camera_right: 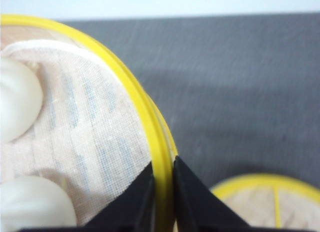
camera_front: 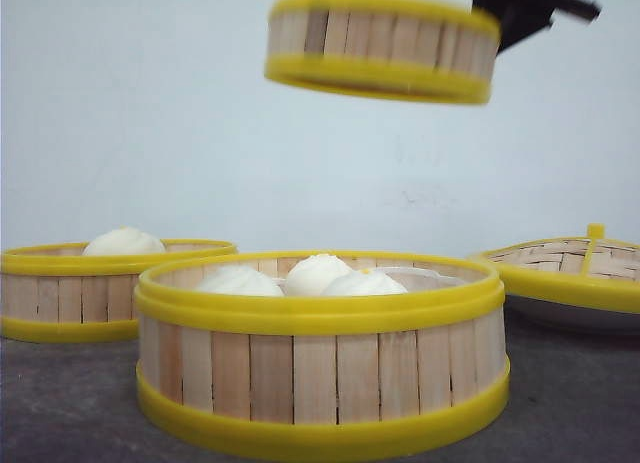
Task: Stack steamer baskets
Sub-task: 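Lift the basket with the right gripper over the nearest three-bun basket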
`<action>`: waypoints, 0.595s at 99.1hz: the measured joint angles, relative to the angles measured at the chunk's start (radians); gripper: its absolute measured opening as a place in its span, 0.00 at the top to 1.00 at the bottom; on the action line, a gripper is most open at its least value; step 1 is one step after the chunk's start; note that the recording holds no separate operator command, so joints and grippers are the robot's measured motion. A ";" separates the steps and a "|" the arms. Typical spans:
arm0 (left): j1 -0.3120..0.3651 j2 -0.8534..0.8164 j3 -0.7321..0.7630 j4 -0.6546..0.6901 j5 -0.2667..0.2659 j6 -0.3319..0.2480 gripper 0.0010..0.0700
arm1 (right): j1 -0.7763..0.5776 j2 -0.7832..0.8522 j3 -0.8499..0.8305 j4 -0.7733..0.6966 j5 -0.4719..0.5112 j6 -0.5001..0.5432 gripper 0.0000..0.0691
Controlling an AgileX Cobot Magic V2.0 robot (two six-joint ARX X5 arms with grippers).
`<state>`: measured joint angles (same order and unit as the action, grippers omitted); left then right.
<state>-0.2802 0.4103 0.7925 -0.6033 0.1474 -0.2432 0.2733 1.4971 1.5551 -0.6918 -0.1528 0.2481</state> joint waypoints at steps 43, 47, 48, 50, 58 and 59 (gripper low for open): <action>-0.005 -0.046 0.000 -0.021 0.069 0.000 0.38 | 0.127 -0.170 -0.054 -0.185 0.032 -0.038 0.95; -0.005 -0.047 0.000 -0.021 0.073 0.000 0.38 | 0.148 -0.173 -0.076 -0.185 0.050 -0.038 0.95; -0.005 -0.047 0.000 -0.021 0.076 0.000 0.38 | 0.153 -0.173 -0.082 -0.185 0.053 -0.038 0.95; -0.005 -0.048 0.000 -0.021 0.080 0.000 0.38 | 0.162 -0.173 -0.093 -0.185 0.060 -0.039 0.95; -0.005 -0.048 0.000 -0.021 0.090 0.000 0.38 | 0.197 -0.170 -0.156 -0.162 0.081 -0.040 0.95; -0.005 -0.048 0.000 -0.021 0.090 0.000 0.38 | 0.201 -0.169 -0.163 -0.159 0.083 -0.041 0.95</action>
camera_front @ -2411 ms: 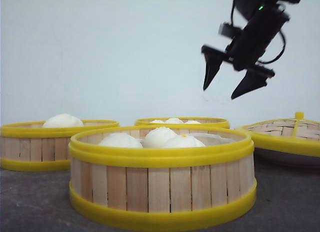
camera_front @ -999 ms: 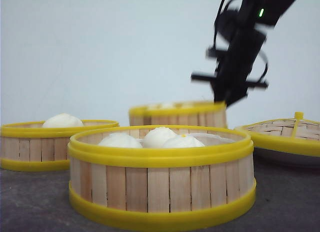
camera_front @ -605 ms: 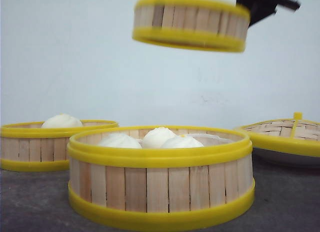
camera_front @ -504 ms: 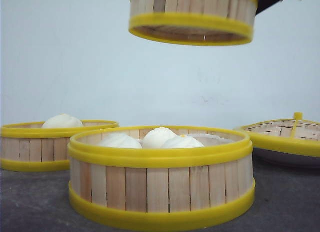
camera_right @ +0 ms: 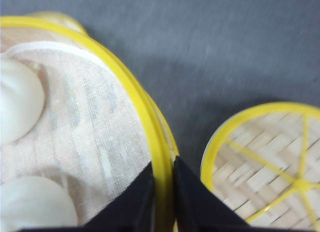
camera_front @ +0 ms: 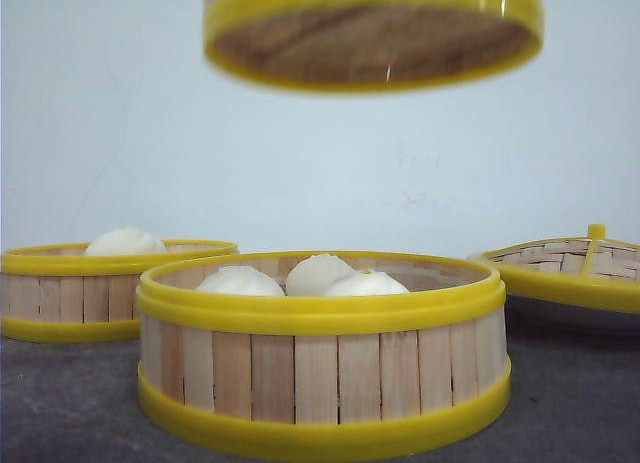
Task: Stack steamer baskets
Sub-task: 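Lift the basket with the right gripper over the nearest three-bun basket, then lower the basket onto the three-bun basket and open the right gripper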
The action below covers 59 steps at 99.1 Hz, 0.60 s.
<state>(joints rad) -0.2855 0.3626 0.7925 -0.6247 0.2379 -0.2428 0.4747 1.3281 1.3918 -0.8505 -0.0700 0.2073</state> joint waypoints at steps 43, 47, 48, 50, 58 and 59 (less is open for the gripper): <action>0.000 0.000 0.000 -0.023 0.005 0.000 0.38 | 0.140 0.007 -0.294 0.278 0.074 0.004 0.95; 0.000 0.000 0.000 -0.023 0.005 0.000 0.38 | 0.140 0.010 -0.310 0.299 0.076 0.008 0.95; 0.000 0.000 0.000 -0.023 0.005 0.000 0.38 | 0.140 0.010 -0.314 0.304 0.077 0.009 0.95; 0.000 0.000 0.000 -0.023 0.005 0.000 0.38 | 0.140 0.011 -0.321 0.313 0.080 0.010 0.95; 0.000 0.000 0.000 -0.023 0.005 0.000 0.38 | 0.140 0.011 -0.348 0.342 0.090 0.014 0.95; 0.000 0.000 0.000 -0.023 0.005 0.000 0.38 | 0.140 0.011 -0.351 0.346 0.093 0.014 0.95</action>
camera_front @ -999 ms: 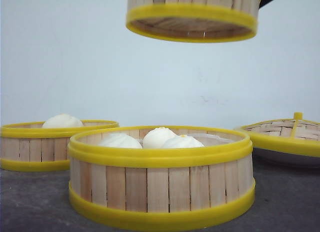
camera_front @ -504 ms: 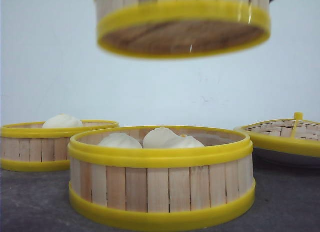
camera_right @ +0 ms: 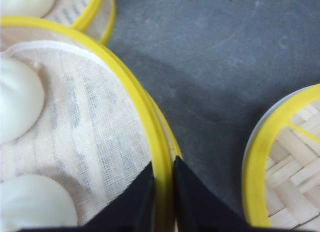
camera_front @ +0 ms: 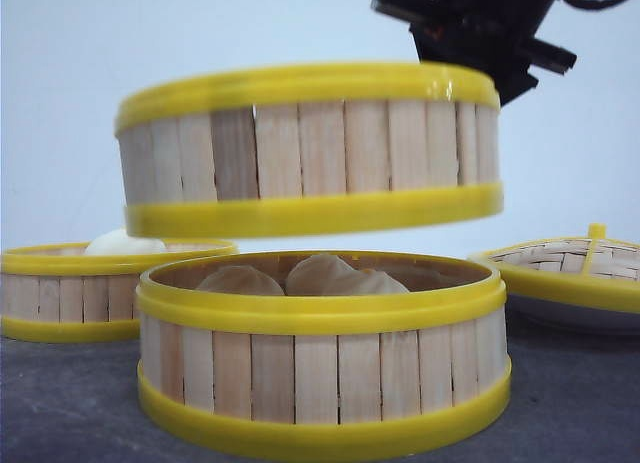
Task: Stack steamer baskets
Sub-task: 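Lower the basket onto the three-bun basket and open the right gripper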
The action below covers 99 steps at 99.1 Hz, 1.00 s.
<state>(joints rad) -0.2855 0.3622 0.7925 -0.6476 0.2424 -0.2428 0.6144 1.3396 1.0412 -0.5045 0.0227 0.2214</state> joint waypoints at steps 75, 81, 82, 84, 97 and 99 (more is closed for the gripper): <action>0.000 -0.002 0.000 0.000 0.000 0.014 0.38 | -0.002 0.058 -0.032 0.014 0.005 0.018 0.96; 0.000 -0.002 0.000 0.000 0.000 0.014 0.38 | -0.002 0.058 -0.032 0.009 0.005 0.018 0.96; 0.000 -0.002 0.000 0.000 0.000 0.014 0.38 | -0.002 0.058 -0.032 0.008 0.005 0.018 0.96; 0.000 -0.002 0.000 0.000 0.000 0.014 0.38 | -0.002 0.059 -0.032 0.005 0.005 0.018 0.96; 0.000 -0.002 0.000 0.000 0.000 0.014 0.38 | -0.002 0.061 -0.032 -0.013 0.008 0.014 0.96; 0.000 -0.002 0.000 0.000 0.000 0.014 0.38 | -0.002 0.061 -0.032 -0.014 0.008 0.013 0.95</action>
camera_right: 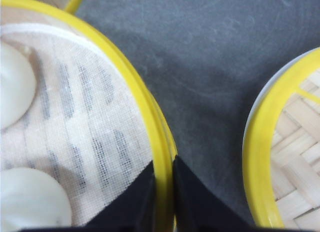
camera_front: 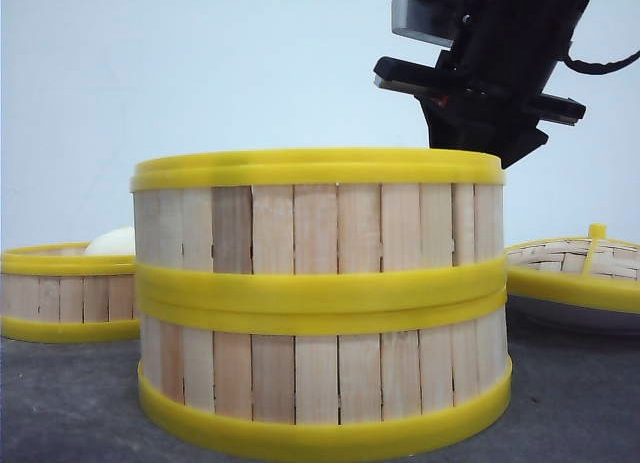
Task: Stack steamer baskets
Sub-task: 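Lower the basket onto the three-bun basket and open the right gripper, then reach the left gripper to the rim of the one-bun basket and grasp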
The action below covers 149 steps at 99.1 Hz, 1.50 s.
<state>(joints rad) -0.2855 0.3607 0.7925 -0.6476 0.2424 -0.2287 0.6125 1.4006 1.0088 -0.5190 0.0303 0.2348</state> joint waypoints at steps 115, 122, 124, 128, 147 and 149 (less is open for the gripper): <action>0.040 0.503 0.035 0.233 -0.242 -0.027 0.38 | 0.082 -0.676 0.000 -0.109 0.049 -0.029 0.40; 0.069 0.613 0.068 0.246 -0.248 -0.027 0.38 | 0.087 -0.679 0.000 -0.120 0.049 -0.029 0.40; 0.077 0.644 0.078 0.253 -0.248 -0.029 0.38 | 0.087 -0.678 0.000 -0.123 0.049 -0.029 0.40; 0.095 0.698 0.095 0.264 -0.248 -0.032 0.38 | 0.088 -0.678 0.000 -0.129 0.049 -0.029 0.40; 0.185 0.922 0.149 0.274 -0.247 -0.078 0.38 | 0.088 -0.678 0.000 -0.146 0.049 -0.029 0.40; 0.194 0.940 0.149 0.275 -0.246 -0.082 0.38 | 0.088 -0.678 0.000 -0.147 0.049 -0.029 0.40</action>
<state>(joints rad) -0.0917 1.3003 0.9417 -0.3729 -0.0036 -0.3111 0.7006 0.7223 1.0092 -0.6662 0.0792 0.2058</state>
